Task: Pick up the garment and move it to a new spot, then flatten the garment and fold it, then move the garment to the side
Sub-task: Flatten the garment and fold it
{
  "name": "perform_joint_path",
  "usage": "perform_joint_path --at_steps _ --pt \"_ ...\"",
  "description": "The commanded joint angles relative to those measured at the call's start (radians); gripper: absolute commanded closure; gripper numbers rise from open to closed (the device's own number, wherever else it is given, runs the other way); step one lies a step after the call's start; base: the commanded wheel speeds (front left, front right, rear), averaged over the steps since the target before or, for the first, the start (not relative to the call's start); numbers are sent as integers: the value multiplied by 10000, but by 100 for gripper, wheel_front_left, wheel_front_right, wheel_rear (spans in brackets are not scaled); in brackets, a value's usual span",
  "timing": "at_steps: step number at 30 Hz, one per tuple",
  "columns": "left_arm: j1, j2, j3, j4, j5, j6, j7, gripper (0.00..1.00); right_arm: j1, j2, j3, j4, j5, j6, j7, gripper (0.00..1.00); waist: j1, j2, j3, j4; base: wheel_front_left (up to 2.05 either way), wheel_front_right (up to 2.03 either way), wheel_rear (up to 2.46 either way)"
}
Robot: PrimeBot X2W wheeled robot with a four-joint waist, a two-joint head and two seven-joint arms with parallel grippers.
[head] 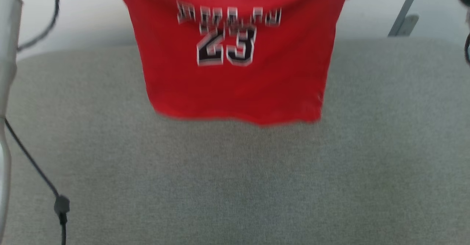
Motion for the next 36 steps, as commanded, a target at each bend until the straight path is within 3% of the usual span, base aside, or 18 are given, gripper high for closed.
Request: perform_joint_path --at_steps 1,9,13,18,24,29,31,32,36 --pt "-415 -73 -41 69 240 45 -511 100 -388 82 70 321 -219 0 -381 100 0 -1 578 -53 0 0 0" --pt "-2459 -363 -98 898 1050 260 -3208 100 -2638 246 23 2183 -1871 -1 -3680 100 0 -1 2270 -23 0 0 0" --pt "-3351 -447 -149 1181 1432 281 -4982 100 -3650 138 -237 2945 -3291 0 -5469 100 0 -1 2852 70 0 0 0" --pt "-3775 -531 -28 1327 1620 67 -6424 100 -4099 60 -807 2491 -5025 0 -5798 100 0 -1 3324 289 0 0 0" --pt "-2926 -490 -300 1812 1698 -307 -6528 100 -2905 266 -854 2114 -5532 -1 -5797 100 0 -1 3310 468 0 0 0" --pt "-1906 -730 -893 2527 1535 -510 -5894 100 -1519 612 -566 2809 -4301 -1 -5716 100 0 -1 3070 655 0 0 0" --pt "-1322 -855 -1251 2665 1373 -521 -5213 100 -1017 672 -62 2882 -3802 -1 -5368 100 0 -1 2928 683 0 0 0" --pt "-763 -889 -1468 2542 903 -528 -4372 100 -435 614 234 2751 -2977 -1 -4935 100 0 -1 2774 730 0 0 0" --pt "555 -623 -2031 1907 5 -511 -2636 100 955 421 1021 1953 -1225 -1 -3456 100 0 -1 2435 754 0 0 0"
